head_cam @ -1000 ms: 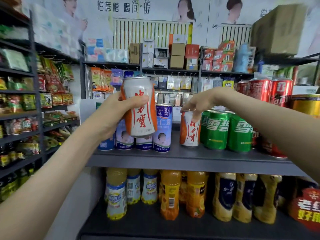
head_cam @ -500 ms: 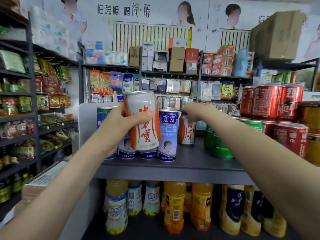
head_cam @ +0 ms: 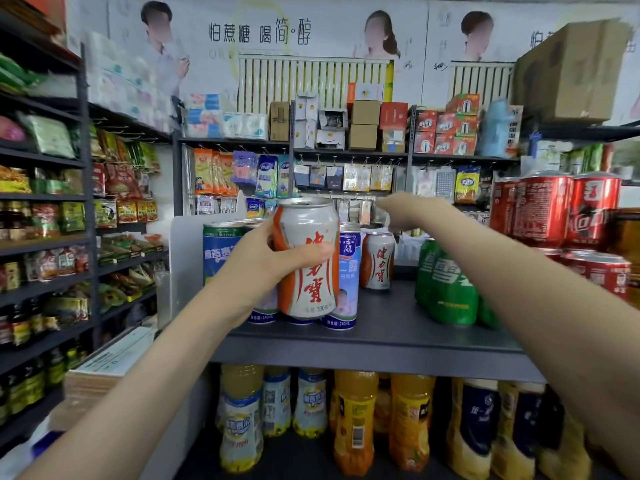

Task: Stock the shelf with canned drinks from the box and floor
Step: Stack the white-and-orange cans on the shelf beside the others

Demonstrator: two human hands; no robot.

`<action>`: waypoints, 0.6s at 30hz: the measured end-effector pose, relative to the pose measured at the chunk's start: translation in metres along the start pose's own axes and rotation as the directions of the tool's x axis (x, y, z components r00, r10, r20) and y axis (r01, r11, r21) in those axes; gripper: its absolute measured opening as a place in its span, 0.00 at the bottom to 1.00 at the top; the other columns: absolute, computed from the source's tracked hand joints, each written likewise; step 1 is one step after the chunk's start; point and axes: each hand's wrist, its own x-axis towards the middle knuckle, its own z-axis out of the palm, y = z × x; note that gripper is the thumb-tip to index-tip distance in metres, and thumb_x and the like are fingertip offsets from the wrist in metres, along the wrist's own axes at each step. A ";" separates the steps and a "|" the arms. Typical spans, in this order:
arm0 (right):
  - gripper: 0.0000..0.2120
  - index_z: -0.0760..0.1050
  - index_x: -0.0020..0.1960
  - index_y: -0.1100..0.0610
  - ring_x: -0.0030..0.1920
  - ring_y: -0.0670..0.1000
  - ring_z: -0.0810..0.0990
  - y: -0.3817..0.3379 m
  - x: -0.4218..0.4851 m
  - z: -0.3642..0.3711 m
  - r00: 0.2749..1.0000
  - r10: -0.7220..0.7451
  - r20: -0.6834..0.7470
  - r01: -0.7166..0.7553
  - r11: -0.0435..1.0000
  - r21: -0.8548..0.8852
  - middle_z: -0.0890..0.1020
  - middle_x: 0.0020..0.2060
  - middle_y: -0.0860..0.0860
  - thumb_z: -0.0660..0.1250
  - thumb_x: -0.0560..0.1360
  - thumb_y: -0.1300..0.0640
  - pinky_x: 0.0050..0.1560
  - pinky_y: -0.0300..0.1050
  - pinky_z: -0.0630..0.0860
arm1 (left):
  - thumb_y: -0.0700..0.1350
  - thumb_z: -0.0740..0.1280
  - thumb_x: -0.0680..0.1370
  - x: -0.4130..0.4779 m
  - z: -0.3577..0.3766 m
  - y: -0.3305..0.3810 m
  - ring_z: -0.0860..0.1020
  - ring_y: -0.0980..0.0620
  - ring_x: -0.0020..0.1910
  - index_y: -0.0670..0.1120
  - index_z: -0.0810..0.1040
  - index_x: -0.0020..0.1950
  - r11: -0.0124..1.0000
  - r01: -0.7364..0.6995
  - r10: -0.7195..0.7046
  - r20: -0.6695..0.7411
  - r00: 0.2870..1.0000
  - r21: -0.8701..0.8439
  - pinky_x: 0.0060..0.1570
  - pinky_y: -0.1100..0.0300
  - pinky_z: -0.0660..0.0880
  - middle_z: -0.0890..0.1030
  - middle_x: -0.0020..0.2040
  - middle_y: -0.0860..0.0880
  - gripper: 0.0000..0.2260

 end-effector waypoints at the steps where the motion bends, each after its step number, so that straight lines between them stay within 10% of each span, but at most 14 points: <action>1: 0.29 0.60 0.74 0.56 0.64 0.56 0.73 0.002 -0.010 -0.011 1.000 -0.020 -0.020 0.021 0.998 0.052 0.69 0.70 0.55 0.65 0.75 0.65 0.62 0.52 0.74 | 0.54 0.80 0.55 -0.001 0.005 0.001 0.84 0.53 0.44 0.52 0.77 0.52 1.000 0.001 -0.001 0.001 1.000 0.001 0.41 0.58 0.80 0.85 0.43 0.52 0.28; 4: 0.28 0.61 0.74 0.53 0.68 0.52 0.70 0.003 -0.050 -0.037 0.988 -0.130 -0.084 0.149 0.944 0.294 0.68 0.71 0.51 0.66 0.77 0.58 0.68 0.50 0.67 | 0.55 0.80 0.54 0.000 0.022 0.002 0.83 0.53 0.46 0.54 0.78 0.50 1.000 0.004 -0.005 0.005 1.000 0.010 0.45 0.54 0.79 0.85 0.44 0.52 0.27; 9: 0.24 0.71 0.66 0.50 0.59 0.44 0.78 -0.008 -0.133 -0.058 0.923 -0.382 -0.045 0.260 0.535 0.804 0.77 0.61 0.46 0.62 0.73 0.42 0.58 0.40 0.76 | 0.52 0.78 0.64 0.003 0.059 0.001 0.82 0.61 0.44 0.58 0.76 0.49 0.993 -0.022 0.018 0.034 0.999 0.115 0.44 0.62 0.77 0.84 0.43 0.59 0.18; 18: 0.18 0.77 0.58 0.53 0.51 0.46 0.81 0.010 -0.165 -0.042 0.928 -0.372 0.027 0.262 0.701 0.663 0.83 0.51 0.46 0.72 0.71 0.49 0.60 0.48 0.75 | 0.57 0.76 0.64 0.003 0.099 -0.002 0.78 0.60 0.50 0.56 0.71 0.56 0.935 -0.073 0.034 0.117 0.993 0.346 0.48 0.62 0.76 0.78 0.51 0.59 0.25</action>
